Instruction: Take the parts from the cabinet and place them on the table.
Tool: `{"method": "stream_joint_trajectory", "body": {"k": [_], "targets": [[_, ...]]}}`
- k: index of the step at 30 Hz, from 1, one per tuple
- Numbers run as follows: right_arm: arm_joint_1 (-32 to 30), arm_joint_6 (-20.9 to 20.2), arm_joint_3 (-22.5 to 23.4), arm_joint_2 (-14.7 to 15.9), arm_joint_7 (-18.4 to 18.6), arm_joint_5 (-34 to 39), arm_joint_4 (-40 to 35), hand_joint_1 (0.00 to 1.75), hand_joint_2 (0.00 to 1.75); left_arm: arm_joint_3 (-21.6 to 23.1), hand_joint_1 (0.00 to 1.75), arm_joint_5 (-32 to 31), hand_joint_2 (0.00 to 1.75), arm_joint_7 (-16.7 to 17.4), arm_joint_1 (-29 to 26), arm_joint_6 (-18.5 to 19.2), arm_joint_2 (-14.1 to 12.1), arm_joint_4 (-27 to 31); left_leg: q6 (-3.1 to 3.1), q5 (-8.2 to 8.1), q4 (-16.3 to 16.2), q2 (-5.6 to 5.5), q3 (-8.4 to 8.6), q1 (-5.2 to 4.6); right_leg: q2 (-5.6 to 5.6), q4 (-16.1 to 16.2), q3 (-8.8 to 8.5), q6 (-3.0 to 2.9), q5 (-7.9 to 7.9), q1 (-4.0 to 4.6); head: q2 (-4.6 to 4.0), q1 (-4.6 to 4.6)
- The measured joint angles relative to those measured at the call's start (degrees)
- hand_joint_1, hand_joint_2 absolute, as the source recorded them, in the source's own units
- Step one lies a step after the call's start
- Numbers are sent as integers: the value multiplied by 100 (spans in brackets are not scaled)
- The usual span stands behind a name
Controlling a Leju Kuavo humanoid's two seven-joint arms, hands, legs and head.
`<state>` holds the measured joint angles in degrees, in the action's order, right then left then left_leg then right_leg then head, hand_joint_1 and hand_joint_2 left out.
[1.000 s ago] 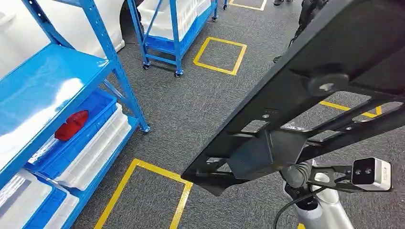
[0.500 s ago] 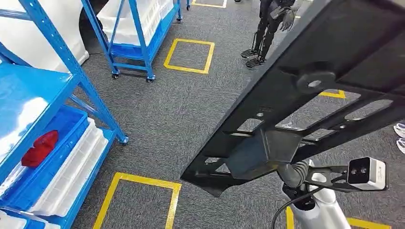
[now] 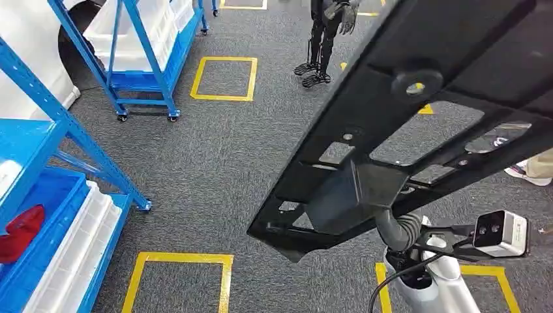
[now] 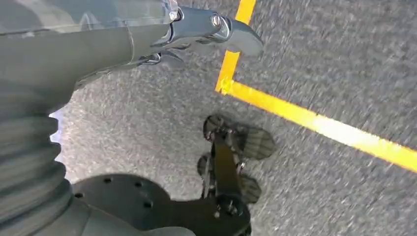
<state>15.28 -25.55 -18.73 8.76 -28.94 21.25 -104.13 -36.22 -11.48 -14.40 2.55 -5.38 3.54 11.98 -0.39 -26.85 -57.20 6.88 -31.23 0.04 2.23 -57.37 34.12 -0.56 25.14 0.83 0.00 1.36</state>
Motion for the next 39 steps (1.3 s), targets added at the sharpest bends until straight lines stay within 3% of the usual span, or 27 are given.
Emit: {"method": "stream_joint_trajectory", "body": {"k": [1,2,3,5,6,7,9,10,11,12,15,16,17,18,19,21,22,24,25,26,27,31,32,33,36,37,39], "targets": [[28,0,7,4,15,4,4,175,175,0,0,-4,175,2,12,-2,2,0,-47,-43,-33,-67,-15,3,-74,98,-71,-36,-67,-99,0,-18],[73,0,4,7,20,18,13,175,175,0,0,-18,175,4,14,-13,5,0,-72,-146,-184,-385,-47,22,-110,138,-99,-50,-80,-91,0,-13],[126,0,4,4,26,13,39,175,175,0,0,-37,175,15,4,-11,16,-2,-76,-378,-561,-543,-215,28,-163,137,-96,-79,-92,-91,0,-22],[138,2,0,-22,0,11,90,175,175,0,0,-46,175,39,-22,-13,20,-2,-100,-779,-1497,-639,-671,35,-295,133,-95,-85,-89,-80,0,-55],[135,13,0,-22,-11,-15,120,175,175,0,0,-57,175,48,-37,-13,20,-2,-109,-840,-1798,-640,-834,35,-369,126,-93,-85,-88,-77,0,-57],[127,22,0,-22,-24,-44,147,175,175,0,0,-70,175,55,-47,-13,20,-2,-115,-766,-1841,-642,-883,39,-451,113,-94,-84,-88,-78,0,-59],[111,24,-2,-24,-53,-85,177,175,175,0,0,-101,175,61,-45,-13,18,-2,-109,-252,-1097,-672,-581,59,-608,71,-98,-61,-71,-91,0,-59],[108,26,-2,-24,-68,-107,179,175,175,0,0,-105,175,61,-43,-9,18,-2,-104,34,-532,-781,-327,76,-685,35,-95,-40,-51,-101,0,-57],[105,26,0,-30,-76,-120,181,175,175,0,0,-105,175,61,-49,-5,18,-2,-92,116,-145,-1074,-168,103,-740,1,-75,-18,-31,-111,0,-59],[108,26,0,-37,-85,-146,188,175,175,2,0,-114,175,59,-51,9,20,-2,-93,50,-55,-1193,-127,119,-801,-59,-27,19,-13,-78,0,-55],[42,35,2,-48,-90,-216,195,175,175,2,0,-125,175,44,-33,46,18,-2,1,63,-83,-1002,-130,55,-973,-9,22,133,-66,-149,0,-57],[34,37,7,-48,-96,-243,195,175,175,2,0,-129,175,28,-28,59,40,-2,53,106,0,-923,-104,111,-1025,-19,33,169,-62,-116,0,-61],[17,52,18,-48,-107,-276,195,175,175,2,0,-149,175,4,-13,72,33,-2,78,128,33,-841,-79,111,-796,-111,67,164,10,-111,-2,-55],[32,65,17,-48,-127,-322,199,175,175,2,0,-155,175,-26,-14,79,33,-2,124,130,52,-775,-72,106,-521,-409,217,182,214,-102,0,13],[28,83,13,-53,-147,-348,203,175,175,2,0,-157,175,-46,-23,83,33,-2,127,128,51,-706,-76,94,-366,-872,447,208,448,-114,0,15],[-6,94,4,-68,-155,-385,227,175,175,2,0,-162,175,-55,-28,90,33,-2,134,114,49,-562,-82,74,-284,-1753,893,245,759,-156,0,20],[-19,94,4,-68,-155,-393,245,175,175,0,0,-164,175,-52,-27,90,33,-2,129,108,48,-488,-80,72,-275,-1845,951,257,719,-172,0,22],[-27,101,0,-74,-155,-422,260,175,175,2,0,-184,175,-50,-14,90,33,-2,108,88,46,-369,-63,73,-217,-1223,633,261,331,-183,0,22],[-22,103,0,-77,-160,-437,260,175,175,2,0,-201,175,-50,-8,90,33,-2,86,73,46,-307,-42,73,-123,-587,295,246,62,-179,0,20],[-19,109,0,-81,-166,-448,260,175,175,2,0,-208,175,-50,-6,90,33,-2,61,56,45,-268,-12,61,134,-92,10,213,-85,-153,0,24],[-19,116,0,-87,-171,-455,262,175,175,2,0,-212,175,-44,-10,90,33,-2,21,30,38,-223,0,16,285,-1,-25,163,-19,-99,0,15],[-20,120,-2,-107,-188,-474,260,175,175,0,0,-214,175,0,17,68,33,-2,-111,-15,68,2,81,29,-7,52,-8,37,-45,-81,0,2],[-29,116,-4,-125,-190,-481,256,175,175,0,0,-214,175,0,24,61,31,-2,-142,-78,-13,-178,65,72,-64,92,-59,2,-74,-125,0,-9],[-2,114,-4,-142,-199,-481,256,175,175,0,0,-214,175,0,16,52,31,-2,-142,-291,-331,-433,-71,73,-118,102,-69,-52,-79,-132,0,-18],[-7,96,-15,-212,-199,-481,280,175,175,0,0,-216,175,4,-19,48,33,-2,-167,-852,-1671,-638,-747,75,-332,90,-64,-79,-72,-110,0,-61],[-15,96,-17,-214,-199,-481,295,175,175,0,0,-216,175,4,-31,44,31,-2,-164,-850,-1878,-641,-881,75,-412,75,-65,-86,-68,-100,-2,-63],[-23,96,-22,-216,-197,-481,304,175,175,0,0,-214,175,4,-30,44,31,-2,-144,-429,-1400,-655,-726,75,-573,37,-71,-74,-47,-99,0,-63]]}}
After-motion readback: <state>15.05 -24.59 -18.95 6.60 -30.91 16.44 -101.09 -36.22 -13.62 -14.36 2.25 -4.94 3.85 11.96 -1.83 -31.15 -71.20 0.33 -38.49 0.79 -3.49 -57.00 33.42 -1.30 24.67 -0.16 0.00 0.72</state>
